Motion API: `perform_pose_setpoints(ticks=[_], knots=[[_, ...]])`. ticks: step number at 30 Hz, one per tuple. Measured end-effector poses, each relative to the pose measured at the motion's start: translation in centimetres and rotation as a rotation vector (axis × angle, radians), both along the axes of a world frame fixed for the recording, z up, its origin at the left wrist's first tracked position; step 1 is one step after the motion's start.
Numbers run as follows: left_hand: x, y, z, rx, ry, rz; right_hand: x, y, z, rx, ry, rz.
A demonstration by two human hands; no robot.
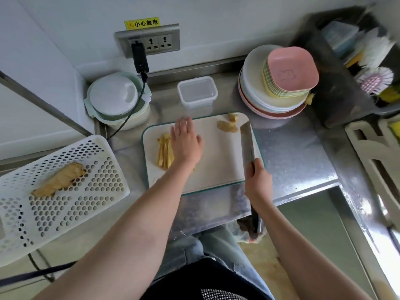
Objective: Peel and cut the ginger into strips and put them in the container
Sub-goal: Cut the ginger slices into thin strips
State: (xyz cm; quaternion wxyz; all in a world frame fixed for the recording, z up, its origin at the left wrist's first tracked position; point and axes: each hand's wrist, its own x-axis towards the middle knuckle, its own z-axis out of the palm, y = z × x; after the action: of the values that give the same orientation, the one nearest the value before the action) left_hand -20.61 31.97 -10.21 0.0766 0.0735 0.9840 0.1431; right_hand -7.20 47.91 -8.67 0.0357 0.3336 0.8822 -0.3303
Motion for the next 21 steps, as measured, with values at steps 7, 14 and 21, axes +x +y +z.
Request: perform_pose_setpoints(ticks=[7,14,21], knots=[[3.1,-6.2,-2.0,0.309,-0.065,0.249,-2.3,-2.6,0.1,0.008,-0.073,0.278],[4.2,-6.6,-1.5,0.743,-0.184,0.297,-4.5,-2.4,-0.7,0.082,-0.197,0.333],[7.1,-9.2,-2.1,0.266,-0.192,0.08,-5.0,0.1,-1.0,0.262,-0.273,0.381]])
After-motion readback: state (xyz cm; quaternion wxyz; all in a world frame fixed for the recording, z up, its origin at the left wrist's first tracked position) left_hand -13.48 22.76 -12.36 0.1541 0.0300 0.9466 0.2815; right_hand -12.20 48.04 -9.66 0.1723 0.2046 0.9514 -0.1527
